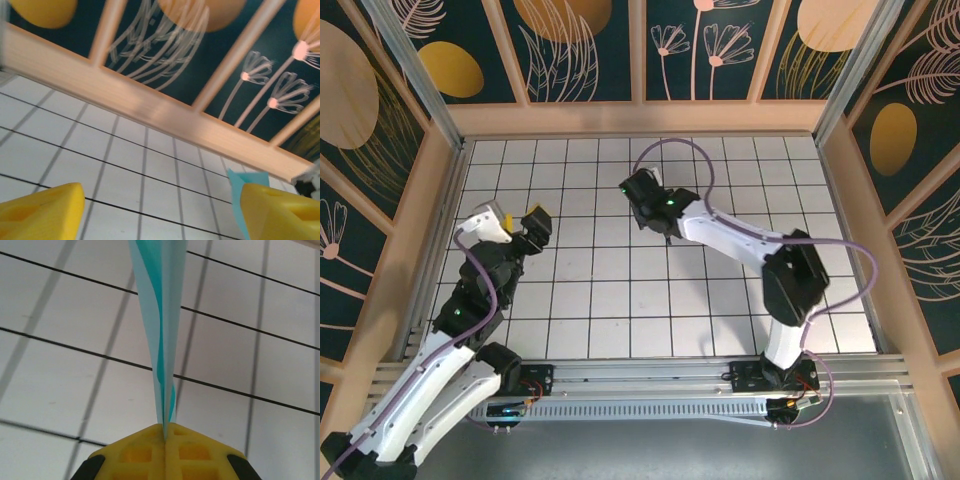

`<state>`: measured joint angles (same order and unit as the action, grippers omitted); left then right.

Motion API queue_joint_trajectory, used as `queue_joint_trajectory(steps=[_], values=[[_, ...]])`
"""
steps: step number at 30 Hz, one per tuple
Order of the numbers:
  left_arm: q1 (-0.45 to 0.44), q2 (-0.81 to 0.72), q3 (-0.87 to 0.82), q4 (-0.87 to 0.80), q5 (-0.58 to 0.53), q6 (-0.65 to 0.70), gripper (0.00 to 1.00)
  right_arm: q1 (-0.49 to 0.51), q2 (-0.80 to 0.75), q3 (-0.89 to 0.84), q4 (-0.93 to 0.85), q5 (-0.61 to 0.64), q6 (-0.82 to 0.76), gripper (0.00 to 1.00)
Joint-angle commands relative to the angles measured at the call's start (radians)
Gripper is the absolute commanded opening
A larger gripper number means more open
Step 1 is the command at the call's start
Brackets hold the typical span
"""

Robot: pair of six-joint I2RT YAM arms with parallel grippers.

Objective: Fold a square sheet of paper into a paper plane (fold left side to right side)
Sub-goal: Turn over the paper at the center of the table.

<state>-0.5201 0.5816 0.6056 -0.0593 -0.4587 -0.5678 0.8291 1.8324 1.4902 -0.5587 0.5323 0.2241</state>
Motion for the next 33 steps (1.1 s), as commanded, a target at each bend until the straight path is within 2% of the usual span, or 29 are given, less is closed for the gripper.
queue_joint_trajectory(steps=[1,5,10,17,26,33], values=[[-0.006,-0.045,-0.007,-0.106,-0.164,0.006,0.83,0.013,0.114,0.067,-0.133,0.267,0.051,0.00],[-0.005,-0.071,-0.013,-0.126,-0.213,-0.016,0.83,0.016,0.242,0.086,-0.134,0.332,0.072,0.00],[-0.005,-0.055,-0.014,-0.128,-0.214,-0.023,0.84,0.028,0.363,0.112,-0.140,0.367,0.098,0.00],[-0.006,0.005,-0.006,-0.101,-0.188,-0.021,0.84,0.038,0.398,0.121,-0.126,0.296,0.095,0.00],[-0.005,0.112,-0.003,-0.011,-0.088,-0.033,0.86,0.011,0.254,0.049,-0.036,0.053,0.092,0.35],[-0.006,0.222,-0.003,0.070,0.024,-0.075,0.89,-0.056,0.032,-0.095,0.096,-0.165,0.103,0.61]])
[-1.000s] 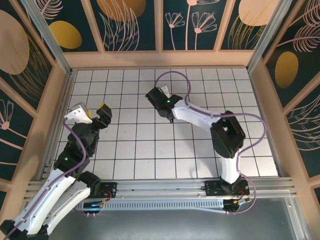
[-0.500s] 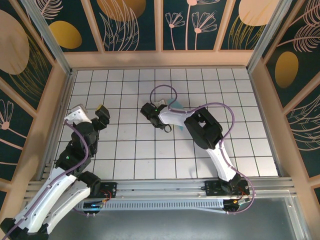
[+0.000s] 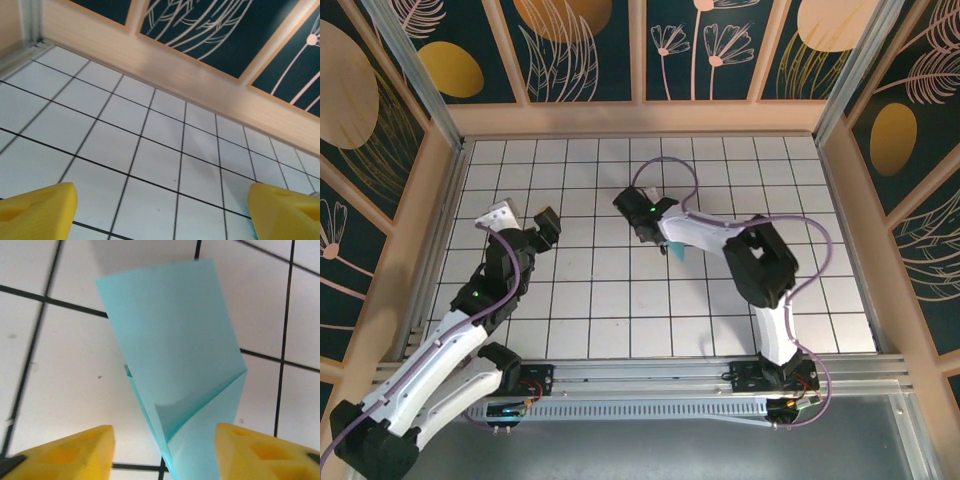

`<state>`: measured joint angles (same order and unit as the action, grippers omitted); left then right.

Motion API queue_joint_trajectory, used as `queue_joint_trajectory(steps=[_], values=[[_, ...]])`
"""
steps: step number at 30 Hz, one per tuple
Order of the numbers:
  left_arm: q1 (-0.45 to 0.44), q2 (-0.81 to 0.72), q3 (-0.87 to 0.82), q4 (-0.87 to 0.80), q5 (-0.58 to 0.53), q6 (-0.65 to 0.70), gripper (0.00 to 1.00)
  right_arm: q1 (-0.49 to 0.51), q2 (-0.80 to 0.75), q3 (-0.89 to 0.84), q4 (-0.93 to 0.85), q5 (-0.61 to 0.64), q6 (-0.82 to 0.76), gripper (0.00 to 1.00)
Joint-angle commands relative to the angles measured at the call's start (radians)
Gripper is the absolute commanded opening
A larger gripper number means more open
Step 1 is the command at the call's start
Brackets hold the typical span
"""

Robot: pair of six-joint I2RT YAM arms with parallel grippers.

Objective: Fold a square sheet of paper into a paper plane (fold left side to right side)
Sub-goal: Turn over the paper at the center of the table, then fold the wing for the fifth time at the center of the table.

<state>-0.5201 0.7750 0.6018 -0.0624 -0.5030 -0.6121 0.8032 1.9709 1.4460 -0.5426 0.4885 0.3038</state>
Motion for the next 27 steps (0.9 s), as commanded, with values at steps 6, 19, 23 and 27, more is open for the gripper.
queue_joint_trajectory(steps=[6,19,23,27], values=[[-0.004,0.167,0.006,0.143,0.201,-0.090,0.90,-0.119,-0.311,-0.185,0.214,-0.269,0.024,0.76],[-0.005,0.569,0.123,0.327,0.578,-0.174,0.72,-0.433,-0.639,-0.556,0.563,-0.615,0.130,0.97],[-0.016,0.710,0.167,0.398,0.703,-0.219,0.68,-0.534,-0.682,-0.653,0.666,-0.741,0.181,0.99],[-0.043,0.819,0.208,0.455,0.745,-0.252,0.67,-0.633,-0.707,-0.758,0.778,-0.862,0.255,0.99]])
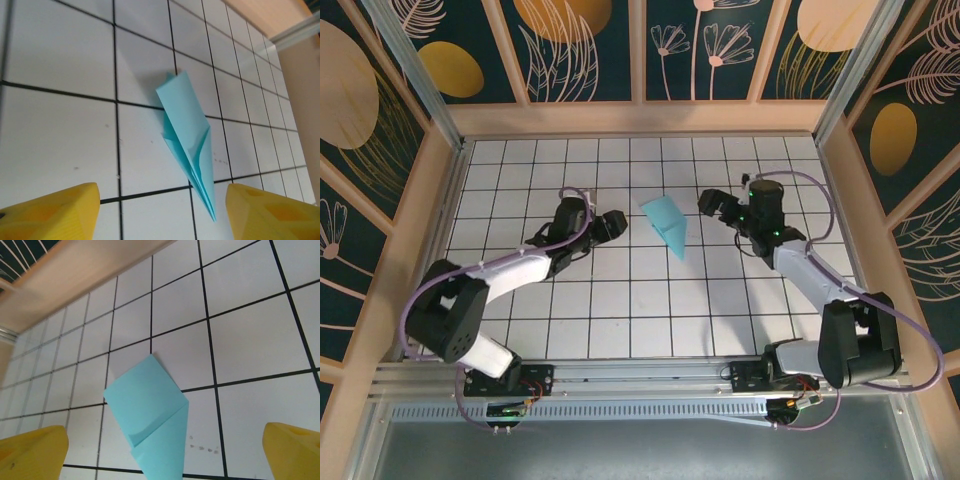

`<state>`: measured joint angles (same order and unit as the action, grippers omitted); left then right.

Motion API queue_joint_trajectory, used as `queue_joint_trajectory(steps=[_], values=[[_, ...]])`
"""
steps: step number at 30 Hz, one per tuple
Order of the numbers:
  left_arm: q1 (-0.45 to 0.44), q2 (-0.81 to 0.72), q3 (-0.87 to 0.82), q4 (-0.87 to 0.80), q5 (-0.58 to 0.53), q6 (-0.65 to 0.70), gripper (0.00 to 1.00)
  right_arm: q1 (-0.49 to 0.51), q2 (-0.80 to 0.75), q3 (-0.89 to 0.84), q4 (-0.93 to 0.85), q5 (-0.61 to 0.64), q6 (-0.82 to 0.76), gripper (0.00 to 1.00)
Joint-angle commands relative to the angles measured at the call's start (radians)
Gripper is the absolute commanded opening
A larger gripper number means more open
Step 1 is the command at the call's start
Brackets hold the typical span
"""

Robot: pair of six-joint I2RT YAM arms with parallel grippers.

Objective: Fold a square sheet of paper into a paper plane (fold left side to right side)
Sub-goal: Fold the wing for the fifth time at the center of the table.

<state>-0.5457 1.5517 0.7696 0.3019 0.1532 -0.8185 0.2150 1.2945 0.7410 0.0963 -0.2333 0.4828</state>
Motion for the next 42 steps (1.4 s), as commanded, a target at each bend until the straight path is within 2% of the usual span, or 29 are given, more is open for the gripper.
queue_joint_trajectory(steps=[1,9,18,28,33,37,42], values=[[-0.023,0.065,0.050,0.103,0.095,-0.053,0.67,-0.067,-0.040,-0.084,0.174,-0.166,0.092,0.99],[-0.039,0.265,0.169,0.179,0.152,-0.114,0.66,-0.153,-0.074,-0.172,0.241,-0.295,0.100,0.96],[-0.040,0.424,0.337,0.107,0.116,-0.146,0.63,-0.190,-0.130,-0.186,0.187,-0.287,0.056,0.96],[-0.039,0.531,0.433,0.072,0.097,-0.187,0.65,-0.222,-0.170,-0.202,0.142,-0.287,0.026,0.96],[-0.041,0.568,0.461,0.097,0.119,-0.201,0.55,-0.231,-0.179,-0.212,0.137,-0.290,0.020,0.96],[-0.041,0.598,0.486,0.089,0.120,-0.204,0.51,-0.236,-0.184,-0.216,0.137,-0.299,0.021,0.96],[-0.042,0.627,0.513,0.095,0.127,-0.207,0.40,-0.243,-0.201,-0.218,0.128,-0.303,0.016,0.96]])
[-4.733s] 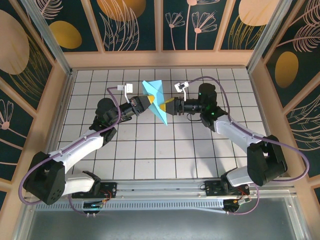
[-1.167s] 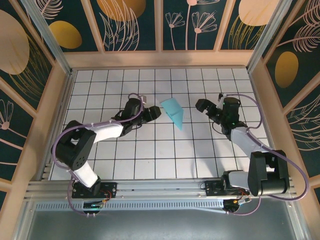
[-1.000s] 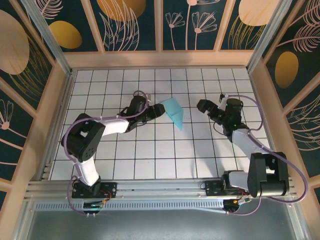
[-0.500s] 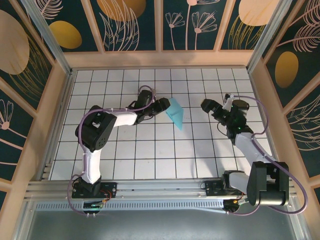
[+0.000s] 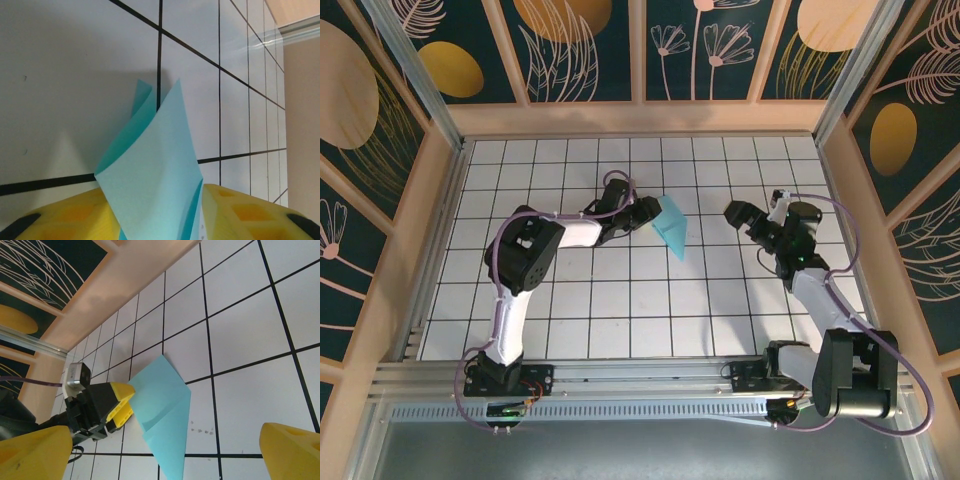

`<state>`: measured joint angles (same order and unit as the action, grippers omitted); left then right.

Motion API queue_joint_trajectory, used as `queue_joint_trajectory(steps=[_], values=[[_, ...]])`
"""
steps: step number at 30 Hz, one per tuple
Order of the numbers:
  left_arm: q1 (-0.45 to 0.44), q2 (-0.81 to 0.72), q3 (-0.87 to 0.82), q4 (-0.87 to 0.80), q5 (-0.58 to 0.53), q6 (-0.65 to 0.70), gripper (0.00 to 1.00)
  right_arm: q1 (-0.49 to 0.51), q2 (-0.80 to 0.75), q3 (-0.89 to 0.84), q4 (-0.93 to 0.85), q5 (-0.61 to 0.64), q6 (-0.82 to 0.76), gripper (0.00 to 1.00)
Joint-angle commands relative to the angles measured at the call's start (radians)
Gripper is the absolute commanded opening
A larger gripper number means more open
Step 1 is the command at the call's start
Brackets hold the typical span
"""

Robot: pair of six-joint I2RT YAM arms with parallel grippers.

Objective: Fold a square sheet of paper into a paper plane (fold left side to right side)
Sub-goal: Fold the wing for the fifth time at the center of the table.

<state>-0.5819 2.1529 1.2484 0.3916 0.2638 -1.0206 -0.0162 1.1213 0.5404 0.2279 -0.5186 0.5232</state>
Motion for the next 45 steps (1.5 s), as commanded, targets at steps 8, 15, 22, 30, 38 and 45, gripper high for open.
queue_joint_trajectory(steps=[8,15,22,30,38,45], values=[[-0.005,-0.006,0.018,0.028,0.002,0.062,0.03,-0.038,-0.029,-0.016,0.008,-0.099,-0.041,0.93],[-0.005,-0.246,-0.161,0.087,0.063,0.258,0.00,-0.057,0.043,0.044,0.012,-0.331,-0.127,0.92],[-0.004,-0.558,-0.391,0.091,0.164,0.417,0.00,0.005,0.158,0.076,0.097,-0.498,-0.144,0.89],[-0.002,-0.826,-0.552,0.123,0.264,0.444,0.00,0.215,0.297,0.110,0.286,-0.595,-0.135,0.86],[-0.002,-0.890,-0.617,0.148,0.261,0.406,0.00,0.346,0.423,0.182,0.309,-0.621,-0.125,0.78],[-0.002,-0.885,-0.636,0.169,0.253,0.382,0.00,0.401,0.476,0.228,0.296,-0.642,-0.126,0.74]])
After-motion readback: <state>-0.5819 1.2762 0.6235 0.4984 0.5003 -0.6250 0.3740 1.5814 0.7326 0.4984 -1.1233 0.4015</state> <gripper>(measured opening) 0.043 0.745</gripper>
